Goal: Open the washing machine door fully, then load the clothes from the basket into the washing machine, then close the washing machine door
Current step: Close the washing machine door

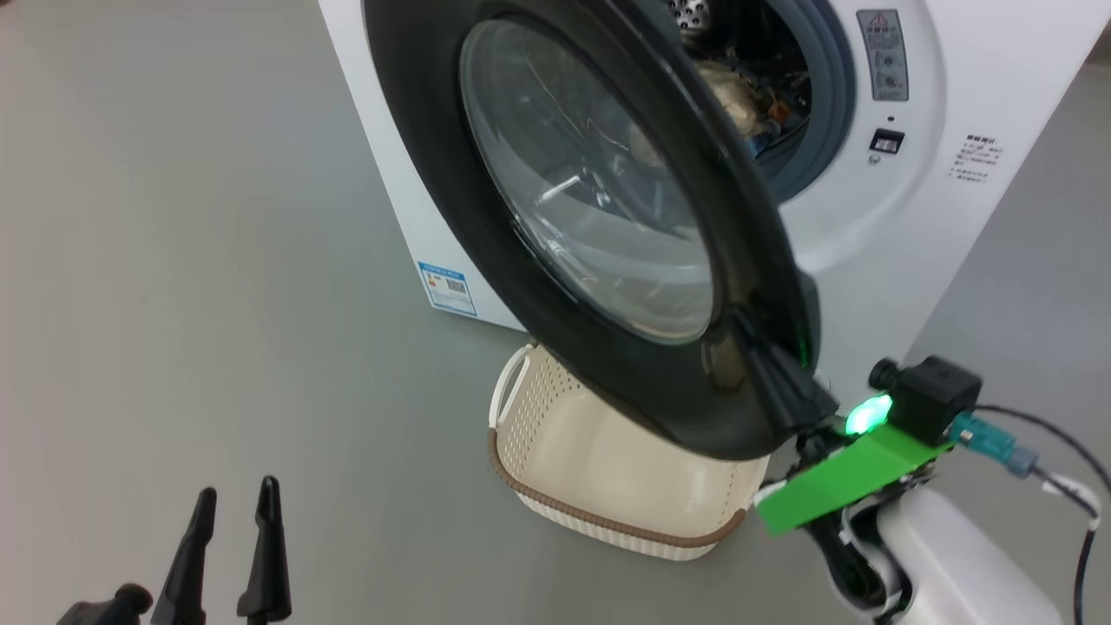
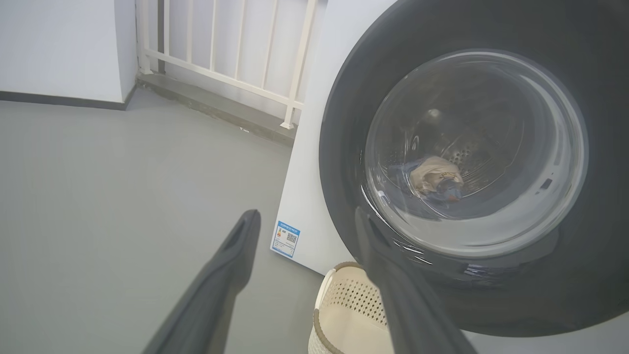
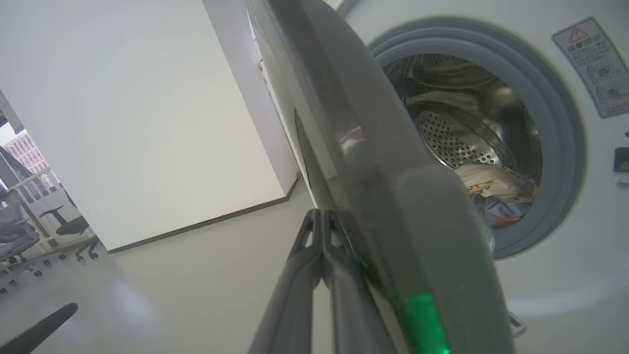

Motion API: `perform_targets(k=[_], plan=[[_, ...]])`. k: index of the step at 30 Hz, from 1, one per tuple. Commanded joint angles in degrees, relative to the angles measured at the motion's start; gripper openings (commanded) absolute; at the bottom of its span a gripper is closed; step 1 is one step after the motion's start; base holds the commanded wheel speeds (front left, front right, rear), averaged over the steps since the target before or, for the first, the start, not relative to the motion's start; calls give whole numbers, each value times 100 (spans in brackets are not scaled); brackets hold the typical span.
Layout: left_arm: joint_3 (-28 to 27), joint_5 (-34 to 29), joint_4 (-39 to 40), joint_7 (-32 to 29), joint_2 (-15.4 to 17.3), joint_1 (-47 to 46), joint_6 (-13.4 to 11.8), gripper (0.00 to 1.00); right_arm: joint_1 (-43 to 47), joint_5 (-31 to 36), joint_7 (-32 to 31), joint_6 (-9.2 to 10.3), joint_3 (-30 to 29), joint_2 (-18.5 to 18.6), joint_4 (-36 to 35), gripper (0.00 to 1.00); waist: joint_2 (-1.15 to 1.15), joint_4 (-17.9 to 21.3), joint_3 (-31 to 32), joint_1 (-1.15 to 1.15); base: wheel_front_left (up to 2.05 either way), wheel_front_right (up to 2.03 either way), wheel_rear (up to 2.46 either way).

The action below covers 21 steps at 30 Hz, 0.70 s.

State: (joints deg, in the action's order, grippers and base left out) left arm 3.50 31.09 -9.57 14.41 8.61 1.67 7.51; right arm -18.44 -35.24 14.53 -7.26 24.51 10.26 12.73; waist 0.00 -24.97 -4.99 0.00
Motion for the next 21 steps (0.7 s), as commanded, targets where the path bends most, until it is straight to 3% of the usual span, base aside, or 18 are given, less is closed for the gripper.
perform_targets(k=[1, 21], plan=[[-177, -43, 180, 59, 49, -284, -2, 100, -285, 61, 47, -23, -41, 59, -85, 0, 0, -1, -157, 0, 0, 0, 0], [198, 70, 324, 59, -200, -1071, -2, 100, -1971, 145, 47, -23, -983, 464, 529, 0, 0, -301, -1274, 0, 0, 0, 0]])
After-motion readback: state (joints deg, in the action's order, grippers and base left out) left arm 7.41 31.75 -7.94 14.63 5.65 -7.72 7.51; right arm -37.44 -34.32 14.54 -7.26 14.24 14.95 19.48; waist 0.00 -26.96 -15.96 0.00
